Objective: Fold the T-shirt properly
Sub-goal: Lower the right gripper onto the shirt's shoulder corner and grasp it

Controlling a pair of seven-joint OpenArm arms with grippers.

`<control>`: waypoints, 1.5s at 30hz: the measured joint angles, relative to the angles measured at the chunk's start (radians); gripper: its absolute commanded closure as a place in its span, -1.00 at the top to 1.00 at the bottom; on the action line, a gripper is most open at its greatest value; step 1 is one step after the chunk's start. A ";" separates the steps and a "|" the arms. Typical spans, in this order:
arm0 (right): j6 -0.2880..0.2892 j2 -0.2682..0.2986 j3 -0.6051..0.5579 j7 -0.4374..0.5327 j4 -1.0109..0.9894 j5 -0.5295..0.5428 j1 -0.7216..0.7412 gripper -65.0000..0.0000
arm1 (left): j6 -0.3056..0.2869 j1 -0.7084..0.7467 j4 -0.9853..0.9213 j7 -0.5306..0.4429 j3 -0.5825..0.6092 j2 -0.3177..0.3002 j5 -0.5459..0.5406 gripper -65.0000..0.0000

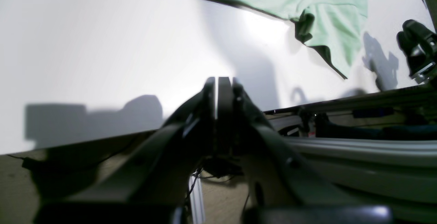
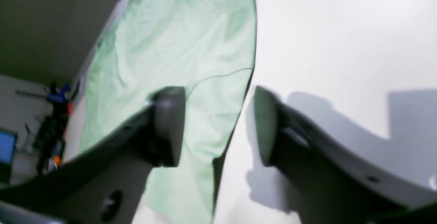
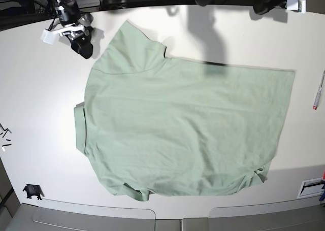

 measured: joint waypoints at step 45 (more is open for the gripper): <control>0.001 -0.076 0.008 -0.227 -0.281 -0.209 0.377 -1.00 | 0.186 -0.330 -0.095 0.052 -0.221 -0.064 0.058 -0.13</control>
